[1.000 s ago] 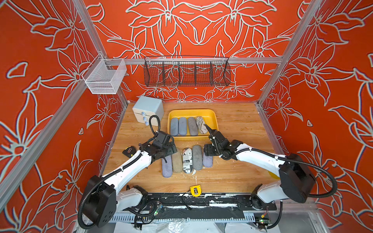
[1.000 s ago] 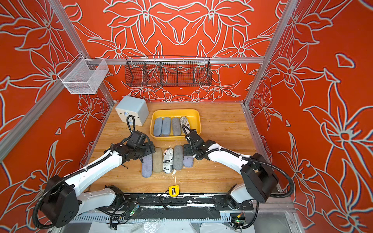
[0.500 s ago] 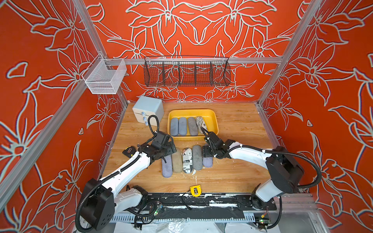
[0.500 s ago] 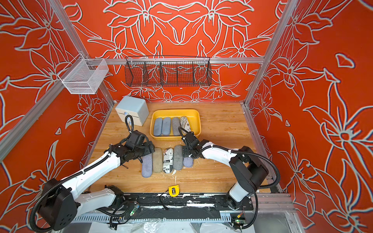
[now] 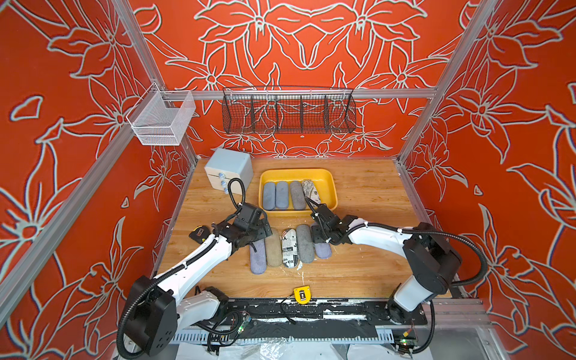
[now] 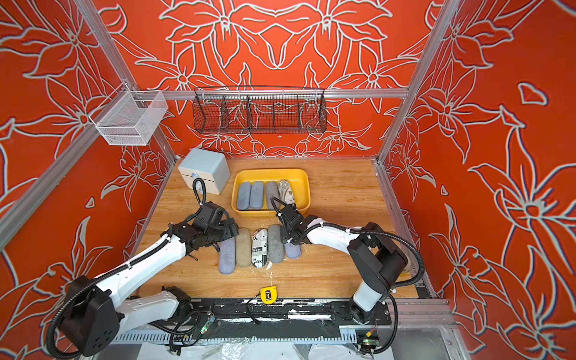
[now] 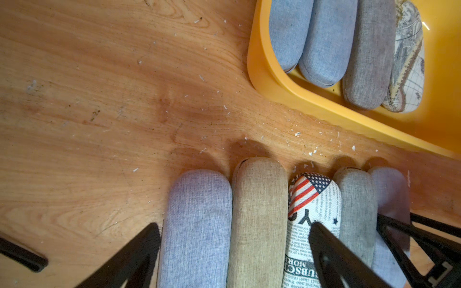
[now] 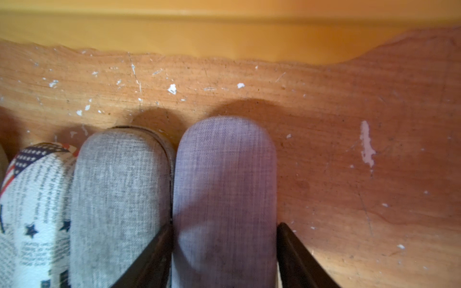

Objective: Put the glasses cases into the storage boxes
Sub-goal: Pick up the glasses case at the center of the board.

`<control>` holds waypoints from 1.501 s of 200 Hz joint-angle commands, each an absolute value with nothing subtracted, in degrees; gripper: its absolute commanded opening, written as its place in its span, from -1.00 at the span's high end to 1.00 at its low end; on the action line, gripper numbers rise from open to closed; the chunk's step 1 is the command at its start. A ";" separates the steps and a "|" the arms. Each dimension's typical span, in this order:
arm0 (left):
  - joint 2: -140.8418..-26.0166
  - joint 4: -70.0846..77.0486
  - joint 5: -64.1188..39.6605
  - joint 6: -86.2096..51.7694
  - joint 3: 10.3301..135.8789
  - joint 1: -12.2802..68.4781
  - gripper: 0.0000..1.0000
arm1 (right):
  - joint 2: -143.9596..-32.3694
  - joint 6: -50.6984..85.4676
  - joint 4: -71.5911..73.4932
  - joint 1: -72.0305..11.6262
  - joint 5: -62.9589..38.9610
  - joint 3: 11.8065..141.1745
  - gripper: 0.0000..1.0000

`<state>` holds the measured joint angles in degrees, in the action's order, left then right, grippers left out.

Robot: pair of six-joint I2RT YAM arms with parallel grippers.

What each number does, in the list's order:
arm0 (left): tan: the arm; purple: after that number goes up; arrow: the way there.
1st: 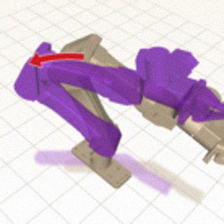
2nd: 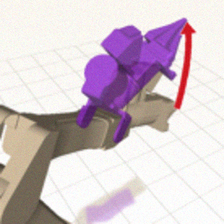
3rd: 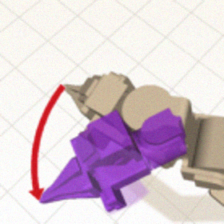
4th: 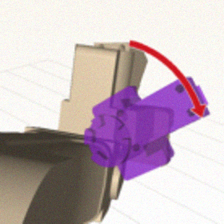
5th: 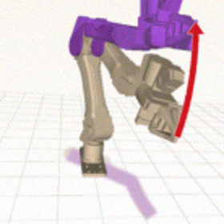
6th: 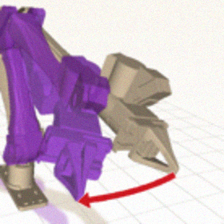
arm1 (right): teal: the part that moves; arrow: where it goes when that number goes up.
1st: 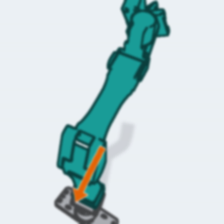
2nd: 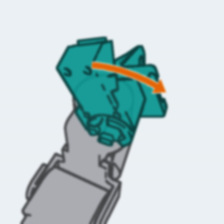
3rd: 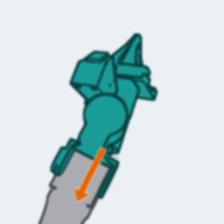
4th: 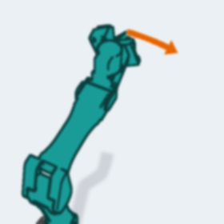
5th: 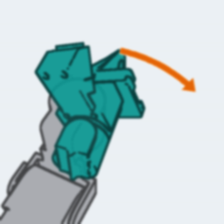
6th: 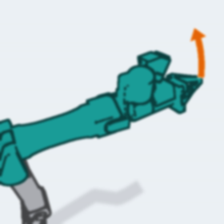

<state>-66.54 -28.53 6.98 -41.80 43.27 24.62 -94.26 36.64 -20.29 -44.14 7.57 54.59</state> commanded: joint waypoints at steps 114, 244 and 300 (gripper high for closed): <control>-67.92 -28.04 7.03 -41.31 43.58 23.82 -0.87 | -95.86 36.72 -25.58 -45.66 10.24 54.72 -0.59; -68.64 -28.56 6.77 -40.61 45.09 23.49 -0.87 | -90.03 35.80 -31.52 -46.14 14.07 55.16 -0.26; -68.19 -28.56 6.68 -40.39 44.91 23.21 -0.87 | -82.02 29.34 -34.61 -44.27 16.13 62.93 -0.25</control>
